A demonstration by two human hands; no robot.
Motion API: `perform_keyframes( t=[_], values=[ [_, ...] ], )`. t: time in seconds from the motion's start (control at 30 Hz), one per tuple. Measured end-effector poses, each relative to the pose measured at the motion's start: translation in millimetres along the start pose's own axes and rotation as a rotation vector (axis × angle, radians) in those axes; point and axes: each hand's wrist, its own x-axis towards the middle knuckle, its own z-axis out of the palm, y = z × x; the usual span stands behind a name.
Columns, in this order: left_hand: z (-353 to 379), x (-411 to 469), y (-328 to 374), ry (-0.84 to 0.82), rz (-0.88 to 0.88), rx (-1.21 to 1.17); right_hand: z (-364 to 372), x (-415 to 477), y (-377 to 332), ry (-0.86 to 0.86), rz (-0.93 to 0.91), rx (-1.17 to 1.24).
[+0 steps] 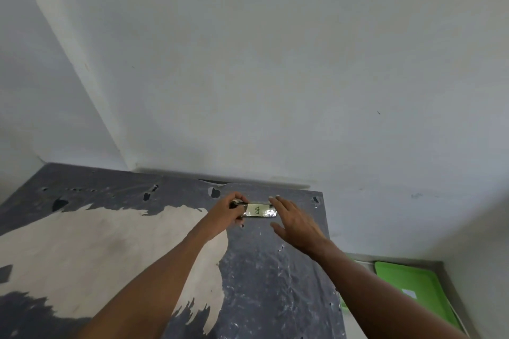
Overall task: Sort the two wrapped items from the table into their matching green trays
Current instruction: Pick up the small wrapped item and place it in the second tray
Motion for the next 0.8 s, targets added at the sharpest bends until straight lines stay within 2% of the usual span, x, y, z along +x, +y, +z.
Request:
perform_keyframes(
  t=[0.2,0.3,0.47,0.57,0.73,0.8],
  values=[
    [12,-5,18,-0.060,0.024,-0.044,-11,4,0,-0.005,-0.022,-0.049],
    [17,-6,22,-0.068,0.031,-0.111,-11,2,-2,0.057,-0.018,-0.047],
    [35,-6,21,0.083,0.019,-0.416,-7,-5,-10,0.167,0.099,0.117],
    [58,-6,17,0.091,-0.027,-0.528,-2,-5,-21,0.223,0.155,0.238],
    [67,-4,19,0.172,-0.021,-0.454,1,-3,-25,0.245,0.212,0.347],
    [59,-3,22,0.148,-0.005,-0.375,0,-5,-20,0.210,0.169,0.270]
  ],
)
